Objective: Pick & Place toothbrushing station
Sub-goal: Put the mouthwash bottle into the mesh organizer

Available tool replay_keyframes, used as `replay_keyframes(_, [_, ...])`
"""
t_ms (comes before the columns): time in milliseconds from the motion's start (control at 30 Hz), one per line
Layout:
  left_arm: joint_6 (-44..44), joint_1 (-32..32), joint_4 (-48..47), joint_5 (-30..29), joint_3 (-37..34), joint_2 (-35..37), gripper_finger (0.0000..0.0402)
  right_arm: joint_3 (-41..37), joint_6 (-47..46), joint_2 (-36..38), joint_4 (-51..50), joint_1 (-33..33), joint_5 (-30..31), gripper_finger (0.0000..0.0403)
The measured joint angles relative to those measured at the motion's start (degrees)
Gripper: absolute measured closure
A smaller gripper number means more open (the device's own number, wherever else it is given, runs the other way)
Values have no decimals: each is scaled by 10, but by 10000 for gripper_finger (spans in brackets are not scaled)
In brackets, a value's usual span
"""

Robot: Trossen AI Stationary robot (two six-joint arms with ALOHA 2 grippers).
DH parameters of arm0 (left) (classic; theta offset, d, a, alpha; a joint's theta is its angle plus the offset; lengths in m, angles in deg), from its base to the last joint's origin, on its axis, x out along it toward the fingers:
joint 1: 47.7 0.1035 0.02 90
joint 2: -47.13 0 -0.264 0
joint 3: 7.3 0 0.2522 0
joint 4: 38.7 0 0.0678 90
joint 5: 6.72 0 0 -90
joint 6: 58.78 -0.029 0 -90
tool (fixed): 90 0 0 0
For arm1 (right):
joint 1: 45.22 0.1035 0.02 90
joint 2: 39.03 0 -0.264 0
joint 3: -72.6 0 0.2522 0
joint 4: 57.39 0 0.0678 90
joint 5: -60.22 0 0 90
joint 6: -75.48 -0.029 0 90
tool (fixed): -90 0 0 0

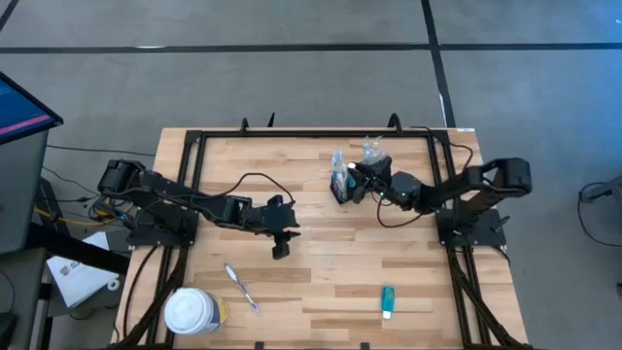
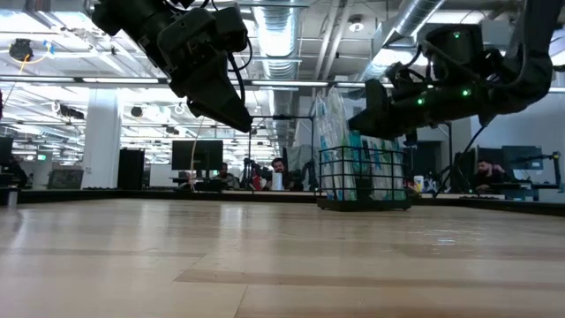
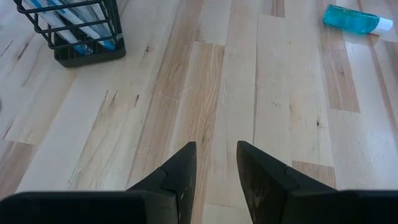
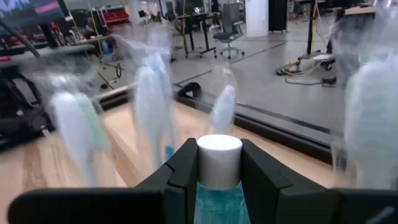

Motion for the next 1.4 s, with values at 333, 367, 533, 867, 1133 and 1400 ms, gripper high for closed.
replay_keyframes(333, [0, 0, 0, -1, 0, 0, 293, -51, -10, -32, 105, 4, 1, 322])
replay_keyframes(367, [0, 0, 0, -1, 0, 0, 293, -57, -10, -32, 117, 4, 0, 322])
replay_keyframes(533, [-4, 0, 2, -7, 0, 0, 293, -80, -10, -32, 164, 4, 2, 322])
replay_keyframes(867, [-13, 0, 4, -16, 0, 0, 293, -80, 3, -32, 162, 4, 2, 322])
replay_keyframes(1133, [-13, 0, 4, -17, 0, 0, 293, -80, 7, -32, 157, 4, 7, 322])
replay_keyframes(1400, [-13, 0, 4, -17, 0, 0, 293, -80, 14, -32, 158, 8, 14, 322])
